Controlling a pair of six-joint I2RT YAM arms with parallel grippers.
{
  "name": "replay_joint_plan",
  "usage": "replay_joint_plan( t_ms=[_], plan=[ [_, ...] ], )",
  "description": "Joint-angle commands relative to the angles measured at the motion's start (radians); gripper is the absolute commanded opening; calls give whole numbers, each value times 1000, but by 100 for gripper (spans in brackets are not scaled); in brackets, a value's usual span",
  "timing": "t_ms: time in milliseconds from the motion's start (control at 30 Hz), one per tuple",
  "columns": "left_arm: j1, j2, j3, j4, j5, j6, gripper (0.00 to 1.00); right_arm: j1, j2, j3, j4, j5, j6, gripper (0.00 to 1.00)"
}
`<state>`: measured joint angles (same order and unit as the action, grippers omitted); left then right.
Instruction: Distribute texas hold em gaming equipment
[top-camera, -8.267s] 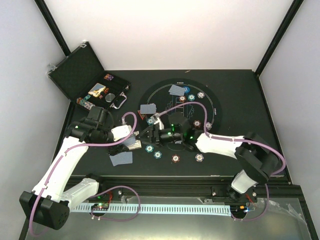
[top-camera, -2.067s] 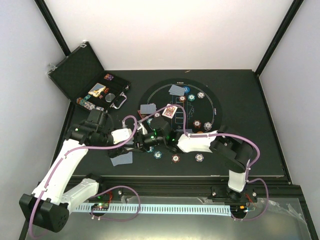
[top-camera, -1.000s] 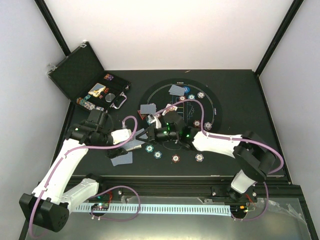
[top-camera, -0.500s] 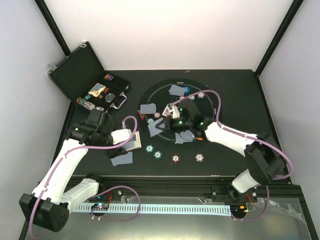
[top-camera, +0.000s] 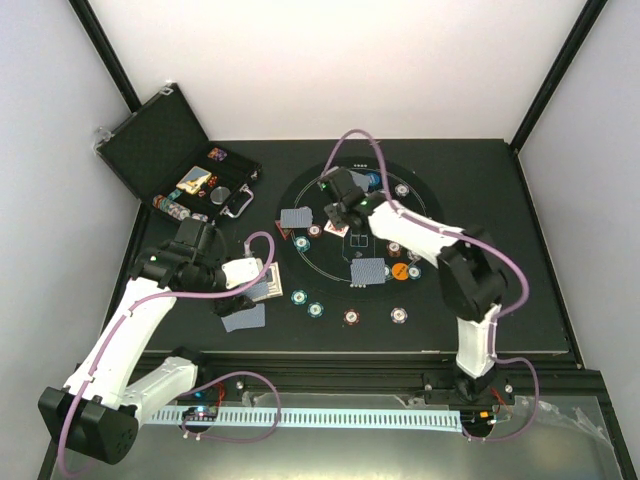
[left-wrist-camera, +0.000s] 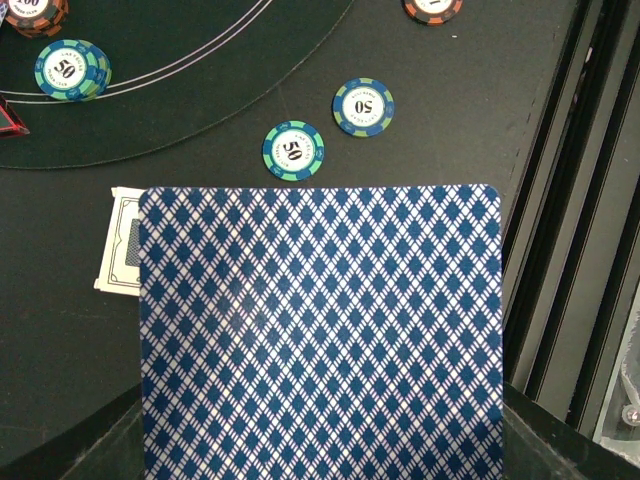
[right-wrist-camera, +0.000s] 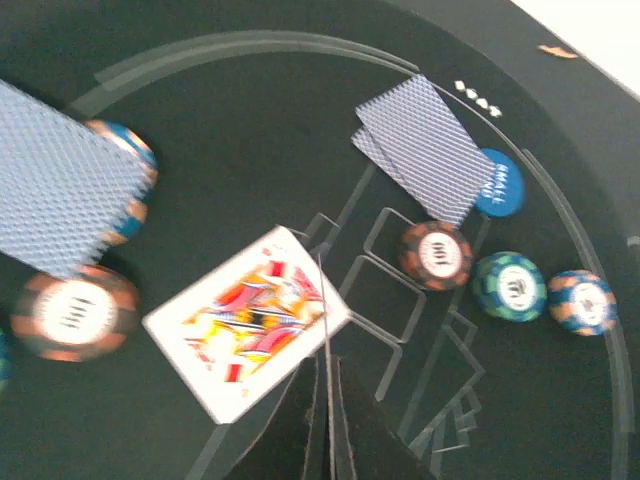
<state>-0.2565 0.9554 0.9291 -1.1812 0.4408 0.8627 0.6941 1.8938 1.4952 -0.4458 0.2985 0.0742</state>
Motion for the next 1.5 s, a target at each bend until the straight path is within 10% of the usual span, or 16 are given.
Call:
replay_joint_plan(
  t_ms=[0, 300, 767, 1100, 1467],
  plan=[
    [0, -5, 53, -12, -6, 3, 1, 43, 109, 25, 81, 389, -293, 1],
    [0, -6, 53, -12, -27, 8, 1, 68, 237, 23, 150, 462, -407, 2],
    [0, -7, 70, -30, -21, 12, 1, 127, 218, -54, 72, 303, -262, 43],
    [0, -7, 86, -33, -5, 11, 2, 110, 51, -188, 42, 70, -101, 74],
    [0, -8, 91, -35, -11, 10, 1, -134, -21, -297, 163, -570, 431, 75]
  ],
)
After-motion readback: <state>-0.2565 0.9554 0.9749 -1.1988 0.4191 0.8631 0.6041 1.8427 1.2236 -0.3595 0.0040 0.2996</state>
